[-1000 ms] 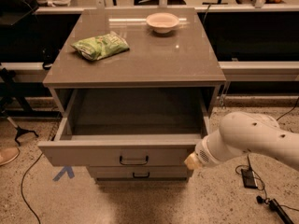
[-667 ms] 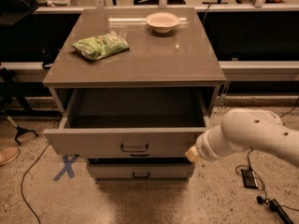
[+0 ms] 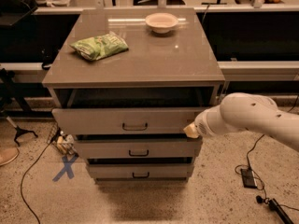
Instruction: Close top drawer
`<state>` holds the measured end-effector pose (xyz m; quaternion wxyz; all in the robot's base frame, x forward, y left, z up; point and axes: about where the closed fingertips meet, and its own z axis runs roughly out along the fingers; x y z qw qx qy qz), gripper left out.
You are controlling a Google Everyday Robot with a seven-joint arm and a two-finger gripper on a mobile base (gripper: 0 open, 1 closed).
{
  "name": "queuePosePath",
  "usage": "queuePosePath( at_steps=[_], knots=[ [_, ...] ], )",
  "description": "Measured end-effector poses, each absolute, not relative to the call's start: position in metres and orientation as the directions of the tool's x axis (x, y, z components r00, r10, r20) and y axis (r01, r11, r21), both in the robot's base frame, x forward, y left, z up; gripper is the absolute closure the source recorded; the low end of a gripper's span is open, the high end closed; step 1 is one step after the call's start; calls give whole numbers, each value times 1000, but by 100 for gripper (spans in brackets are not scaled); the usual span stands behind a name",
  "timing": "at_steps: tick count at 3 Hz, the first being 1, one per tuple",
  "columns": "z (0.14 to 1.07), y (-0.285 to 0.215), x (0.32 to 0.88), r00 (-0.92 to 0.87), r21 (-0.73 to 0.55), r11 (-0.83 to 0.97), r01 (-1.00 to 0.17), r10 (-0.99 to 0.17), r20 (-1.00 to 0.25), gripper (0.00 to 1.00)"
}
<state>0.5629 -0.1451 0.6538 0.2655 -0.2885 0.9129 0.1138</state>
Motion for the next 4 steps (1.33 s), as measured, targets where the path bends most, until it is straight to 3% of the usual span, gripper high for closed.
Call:
queuePosePath(
  at_steps=[2, 3, 4],
  knots=[
    [665, -132, 636, -642, 50, 806, -590, -431, -635, 100],
    [666, -133, 635, -643, 53, 811, -582, -419, -642, 100],
    [652, -169, 575, -713, 89, 865, -494, -344, -611, 100]
  ],
)
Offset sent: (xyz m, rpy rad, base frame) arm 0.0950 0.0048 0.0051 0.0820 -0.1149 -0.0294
